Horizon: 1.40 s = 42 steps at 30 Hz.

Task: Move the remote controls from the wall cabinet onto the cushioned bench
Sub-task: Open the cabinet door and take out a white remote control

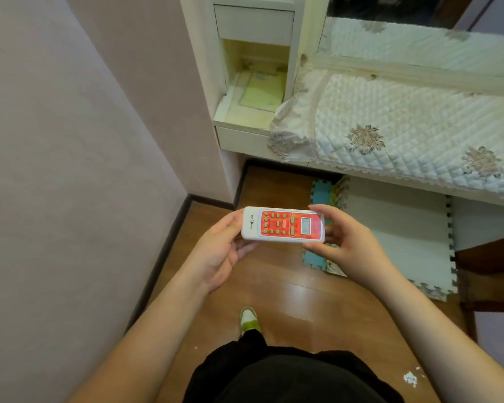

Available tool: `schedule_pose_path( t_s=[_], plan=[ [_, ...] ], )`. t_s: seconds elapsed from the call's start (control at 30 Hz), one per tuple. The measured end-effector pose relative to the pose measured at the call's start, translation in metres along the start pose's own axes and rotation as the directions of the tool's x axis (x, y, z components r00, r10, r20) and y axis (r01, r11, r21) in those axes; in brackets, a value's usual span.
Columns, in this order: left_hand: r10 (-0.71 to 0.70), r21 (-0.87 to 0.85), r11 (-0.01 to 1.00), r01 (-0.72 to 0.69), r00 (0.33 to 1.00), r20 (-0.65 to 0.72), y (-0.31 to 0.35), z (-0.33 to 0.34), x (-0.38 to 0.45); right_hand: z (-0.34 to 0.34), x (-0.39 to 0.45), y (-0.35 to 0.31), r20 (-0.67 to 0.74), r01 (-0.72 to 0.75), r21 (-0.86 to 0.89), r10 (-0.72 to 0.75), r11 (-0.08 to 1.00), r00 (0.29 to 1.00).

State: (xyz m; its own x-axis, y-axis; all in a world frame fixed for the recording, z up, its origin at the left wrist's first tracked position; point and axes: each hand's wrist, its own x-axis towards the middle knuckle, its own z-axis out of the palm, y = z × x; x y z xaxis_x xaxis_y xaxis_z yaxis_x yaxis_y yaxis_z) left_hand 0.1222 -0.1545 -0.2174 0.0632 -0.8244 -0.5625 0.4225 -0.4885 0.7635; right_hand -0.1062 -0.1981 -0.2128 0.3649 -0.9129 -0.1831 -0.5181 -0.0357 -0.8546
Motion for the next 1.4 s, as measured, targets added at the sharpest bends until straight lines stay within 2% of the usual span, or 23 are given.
schedule_pose_path(
  t_s=[0.2, 0.43, 0.57, 0.83, 1.03, 1.4],
  plan=[
    [-0.051, 0.036, 0.998, 0.049, 0.996, 0.072, 0.026, -0.001, 0.049, -0.001, 0.029, -0.003, -0.109, -0.04, 0.021, 0.042, 0.999, 0.993],
    [-0.119, 0.102, 0.989, 0.107, 0.985, 0.125, 0.036, 0.03, 0.101, -0.027, 0.055, 0.015, -0.164, -0.103, 0.111, 0.12, 0.989, 0.979],
    [-0.138, 0.189, 0.976, 0.109, 0.979, 0.15, 0.042, 0.058, 0.134, -0.049, 0.075, 0.037, -0.164, -0.151, 0.152, 0.175, 0.977, 0.971],
    [-0.168, 0.246, 0.96, 0.129, 0.976, 0.14, 0.058, 0.136, 0.204, -0.122, 0.134, 0.084, -0.169, -0.149, 0.16, 0.176, 0.976, 0.97],
    [-0.141, 0.213, 0.97, 0.114, 0.983, 0.116, 0.072, 0.195, 0.25, -0.183, 0.178, 0.106, -0.168, -0.143, 0.161, 0.169, 0.977, 0.971],
    [-0.189, 0.239, 0.957, 0.162, 0.977, 0.096, 0.098, 0.206, 0.323, -0.201, 0.246, 0.123, -0.147, -0.181, 0.22, 0.216, 0.959, 0.965]
  ],
)
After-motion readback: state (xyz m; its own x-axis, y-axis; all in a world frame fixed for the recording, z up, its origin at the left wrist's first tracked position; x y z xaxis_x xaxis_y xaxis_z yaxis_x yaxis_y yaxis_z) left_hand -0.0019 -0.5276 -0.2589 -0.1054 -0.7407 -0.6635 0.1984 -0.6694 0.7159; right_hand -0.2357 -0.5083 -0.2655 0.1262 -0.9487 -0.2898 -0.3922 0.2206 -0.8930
